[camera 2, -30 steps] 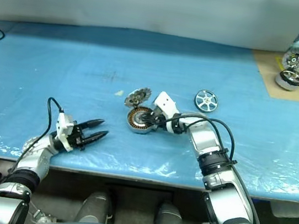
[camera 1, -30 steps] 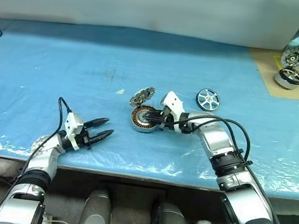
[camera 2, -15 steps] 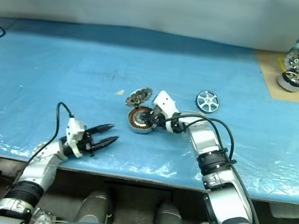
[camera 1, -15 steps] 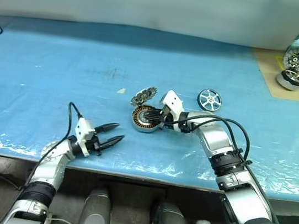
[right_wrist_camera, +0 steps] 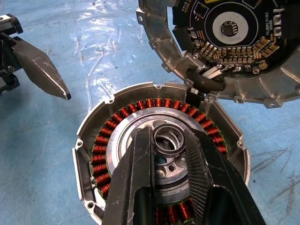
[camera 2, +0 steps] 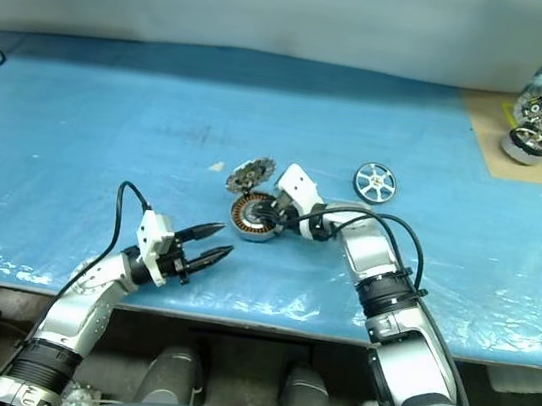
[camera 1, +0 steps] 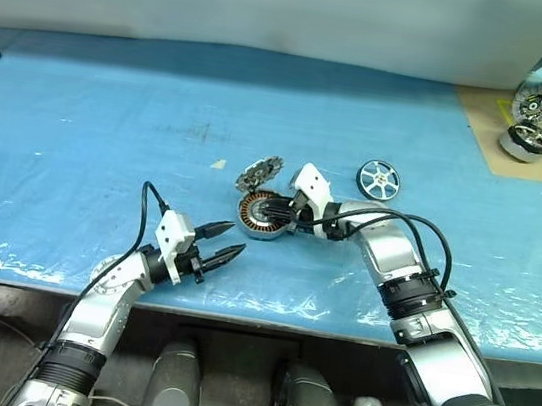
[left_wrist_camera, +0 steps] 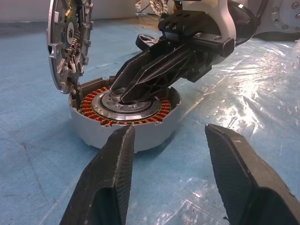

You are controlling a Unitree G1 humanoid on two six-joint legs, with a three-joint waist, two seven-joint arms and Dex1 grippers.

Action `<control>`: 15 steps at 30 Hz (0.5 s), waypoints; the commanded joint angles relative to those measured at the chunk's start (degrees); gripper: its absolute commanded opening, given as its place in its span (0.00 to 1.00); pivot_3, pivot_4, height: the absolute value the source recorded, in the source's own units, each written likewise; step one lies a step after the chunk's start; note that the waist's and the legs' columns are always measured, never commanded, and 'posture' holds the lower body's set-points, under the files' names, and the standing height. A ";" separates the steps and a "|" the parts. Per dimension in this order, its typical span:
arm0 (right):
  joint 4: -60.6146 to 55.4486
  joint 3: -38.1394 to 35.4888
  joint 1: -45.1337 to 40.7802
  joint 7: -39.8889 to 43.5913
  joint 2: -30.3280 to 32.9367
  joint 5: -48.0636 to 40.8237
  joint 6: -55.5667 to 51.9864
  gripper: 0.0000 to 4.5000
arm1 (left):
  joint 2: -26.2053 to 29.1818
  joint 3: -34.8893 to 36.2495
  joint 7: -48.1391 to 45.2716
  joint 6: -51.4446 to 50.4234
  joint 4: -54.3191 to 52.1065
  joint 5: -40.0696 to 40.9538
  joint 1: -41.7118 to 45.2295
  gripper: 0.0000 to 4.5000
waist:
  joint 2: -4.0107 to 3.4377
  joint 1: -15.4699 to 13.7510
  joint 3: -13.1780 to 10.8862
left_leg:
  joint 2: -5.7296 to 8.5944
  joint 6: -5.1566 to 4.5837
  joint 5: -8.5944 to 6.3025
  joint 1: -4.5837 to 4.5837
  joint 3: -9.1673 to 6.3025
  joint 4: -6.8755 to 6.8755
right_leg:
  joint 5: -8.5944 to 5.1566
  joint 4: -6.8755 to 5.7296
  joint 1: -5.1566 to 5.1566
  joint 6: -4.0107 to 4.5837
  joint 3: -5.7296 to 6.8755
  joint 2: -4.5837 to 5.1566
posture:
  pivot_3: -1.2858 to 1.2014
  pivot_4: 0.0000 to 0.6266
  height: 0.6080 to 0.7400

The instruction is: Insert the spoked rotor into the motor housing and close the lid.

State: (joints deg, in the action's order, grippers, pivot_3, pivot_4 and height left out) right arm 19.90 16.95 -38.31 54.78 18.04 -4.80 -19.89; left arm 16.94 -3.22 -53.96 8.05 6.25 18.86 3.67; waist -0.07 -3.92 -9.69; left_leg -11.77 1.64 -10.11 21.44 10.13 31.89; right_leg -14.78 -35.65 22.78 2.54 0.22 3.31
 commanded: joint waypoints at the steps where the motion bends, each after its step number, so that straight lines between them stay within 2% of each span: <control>1: 0.08 -0.64 -0.47 1.10 1.33 -0.01 -0.37 0.12 | 0.54 0.34 -0.52 1.19 0.85 0.12 0.28 0.56 | 0.00 -0.01 0.00 | 0.00 0.00 0.00 0.00 0.00 0.00 | 0.00 0.00 0.00 0.00 0.00 0.00 | 0.52 0.24 1.00; 15: -2.11 1.09 0.41 3.38 1.12 0.64 0.66 0.12 | 0.35 0.84 -3.71 8.59 13.25 -0.40 3.01 0.56 | 0.01 -0.04 0.01 | 0.00 0.00 0.00 0.00 0.00 0.02 | 0.00 -0.02 -0.01 -0.01 0.00 0.00 | 0.52 0.24 1.00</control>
State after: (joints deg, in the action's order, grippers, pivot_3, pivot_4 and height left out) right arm 19.23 17.18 -38.31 57.39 19.06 -4.45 -19.76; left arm 17.22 -3.05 -57.06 15.12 18.01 18.77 6.66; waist -0.05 -3.96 -9.68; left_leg -11.78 1.63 -10.11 21.44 10.13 31.92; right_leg -14.77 -35.68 22.77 2.54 0.22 3.31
